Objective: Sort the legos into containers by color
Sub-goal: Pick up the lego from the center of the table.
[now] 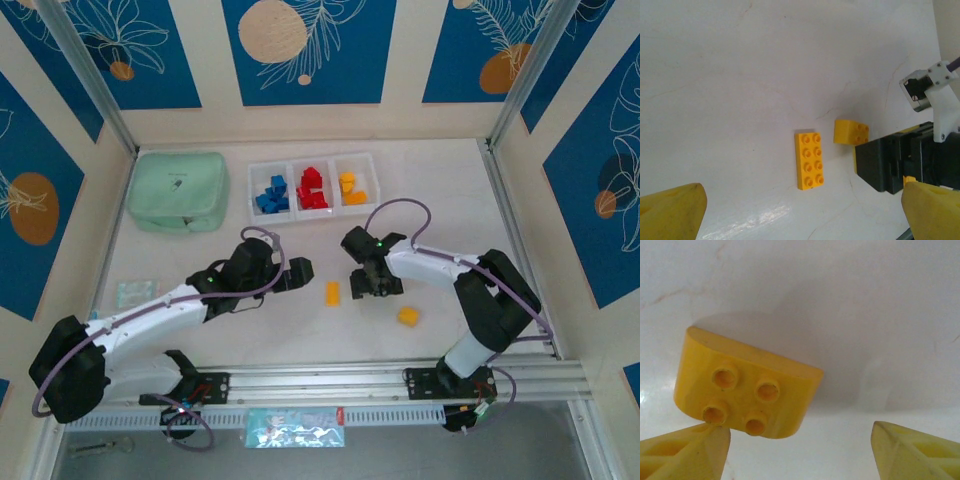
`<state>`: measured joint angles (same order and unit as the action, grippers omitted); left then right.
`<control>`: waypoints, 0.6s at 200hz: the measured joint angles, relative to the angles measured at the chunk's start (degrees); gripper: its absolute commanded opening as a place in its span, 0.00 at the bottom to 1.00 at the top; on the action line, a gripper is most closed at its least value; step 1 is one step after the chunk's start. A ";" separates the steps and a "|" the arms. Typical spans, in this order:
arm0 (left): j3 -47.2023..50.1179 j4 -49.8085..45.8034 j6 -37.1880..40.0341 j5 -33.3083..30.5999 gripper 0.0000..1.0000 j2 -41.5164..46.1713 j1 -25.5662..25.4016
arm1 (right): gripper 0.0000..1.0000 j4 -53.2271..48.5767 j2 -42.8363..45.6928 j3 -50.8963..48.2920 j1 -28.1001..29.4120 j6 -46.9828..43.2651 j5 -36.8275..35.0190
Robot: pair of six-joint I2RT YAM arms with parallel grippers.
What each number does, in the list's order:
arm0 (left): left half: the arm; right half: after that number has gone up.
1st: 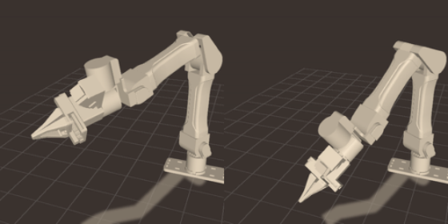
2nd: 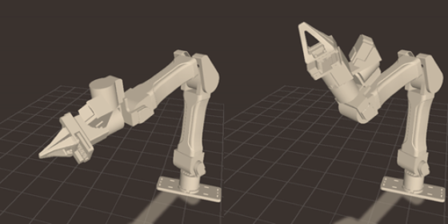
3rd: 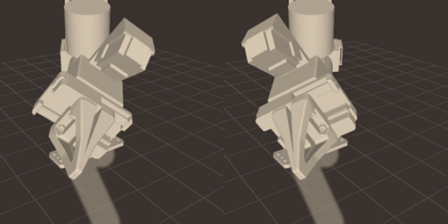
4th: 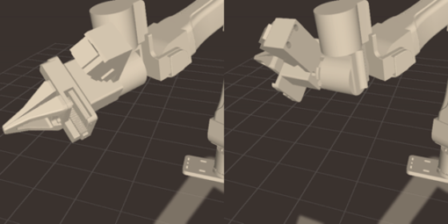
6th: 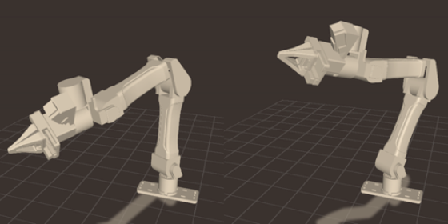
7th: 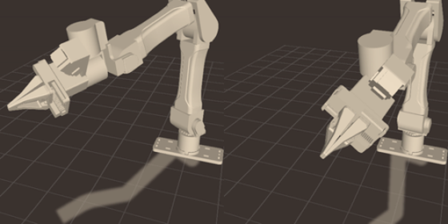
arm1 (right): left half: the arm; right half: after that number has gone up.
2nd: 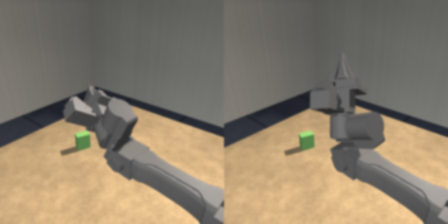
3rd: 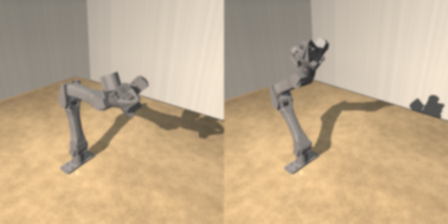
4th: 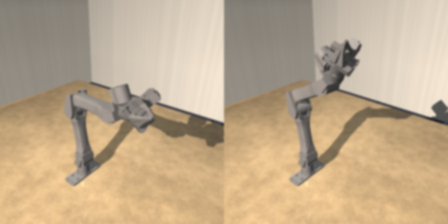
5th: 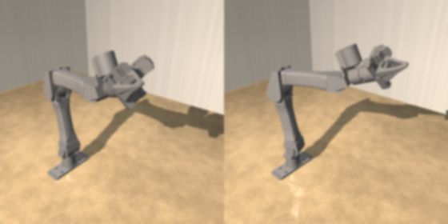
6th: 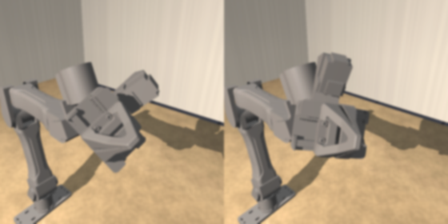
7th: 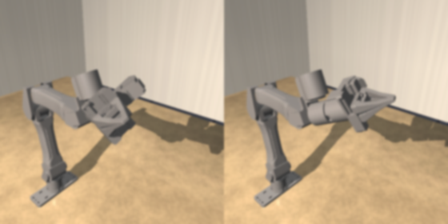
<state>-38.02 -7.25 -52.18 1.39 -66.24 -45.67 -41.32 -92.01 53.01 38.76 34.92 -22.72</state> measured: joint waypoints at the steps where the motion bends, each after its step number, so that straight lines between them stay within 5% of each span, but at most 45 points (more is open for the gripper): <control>1: 0.00 0.00 0.00 -0.02 0.99 0.00 0.00 | 0.73 0.00 -0.07 0.04 -0.07 -0.04 -0.02; 56: -0.02 -0.48 0.15 -0.61 0.99 0.17 0.00 | 0.67 3.58 -3.85 3.21 -5.42 -3.98 1.14; 120: -0.11 -0.92 0.59 -1.09 0.99 0.17 0.00 | 0.42 5.66 -6.60 5.07 -7.61 -6.67 2.27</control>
<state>-38.13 -8.16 -51.59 0.30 -66.06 -45.67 -35.66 -98.61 58.08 31.16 28.25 -20.45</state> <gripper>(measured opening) 0.993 0.455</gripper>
